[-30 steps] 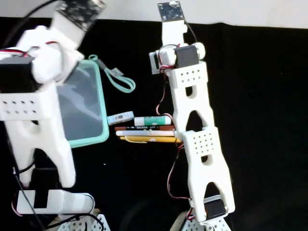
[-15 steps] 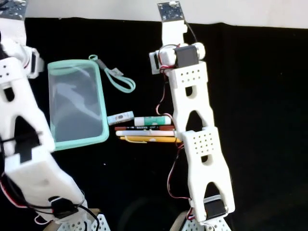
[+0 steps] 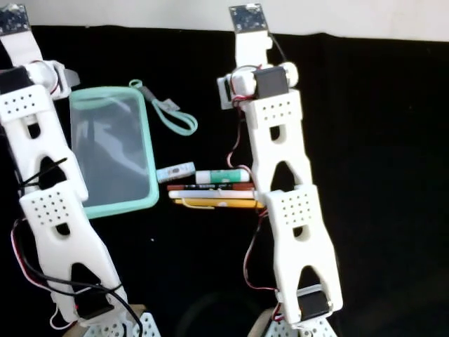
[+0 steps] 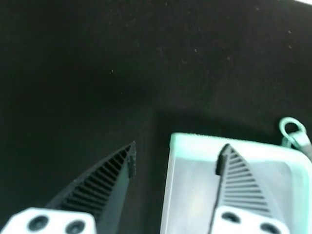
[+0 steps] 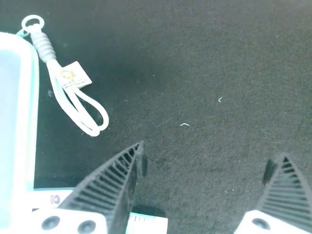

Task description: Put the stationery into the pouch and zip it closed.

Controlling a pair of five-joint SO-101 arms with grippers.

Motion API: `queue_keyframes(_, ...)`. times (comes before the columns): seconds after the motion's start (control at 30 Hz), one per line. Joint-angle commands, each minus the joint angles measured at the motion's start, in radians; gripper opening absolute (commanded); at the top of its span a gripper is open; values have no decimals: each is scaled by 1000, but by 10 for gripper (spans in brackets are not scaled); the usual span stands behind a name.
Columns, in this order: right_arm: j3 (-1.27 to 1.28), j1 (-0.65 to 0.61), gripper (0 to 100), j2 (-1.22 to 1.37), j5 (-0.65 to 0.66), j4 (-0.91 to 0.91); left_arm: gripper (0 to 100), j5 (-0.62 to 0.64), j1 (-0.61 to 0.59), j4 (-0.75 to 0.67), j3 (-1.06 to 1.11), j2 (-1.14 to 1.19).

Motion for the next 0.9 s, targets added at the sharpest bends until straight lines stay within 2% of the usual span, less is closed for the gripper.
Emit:
queue_keyframes(0.0, -15, -7, 372, -12, -8, 12, 259, 9, 12, -68, -114, 58)
queue_keyframes(0.13, -13, -7, 372, -12, -6, 12, 254, 9, 21, -144, -151, 111)
queue_keyframes(0.33, -13, -7, 372, -12, -6, 13, 161, 8, 22, -470, -114, 176)
queue_keyframes(0.43, 44, -7, 372, -13, -6, 13, 138, 3, 42, -583, -77, 219)
queue_keyframes(0.6, 177, -7, 372, -16, -6, 12, 136, 2, 97, -631, -65, 271)
queue_keyframes(0.8, 189, -7, 372, -21, -6, 12, 136, -2, 111, -684, -61, 321)
queue_keyframes(0.87, 194, -7, 372, -18, -6, 12, 136, -57, 111, -690, -61, 344)
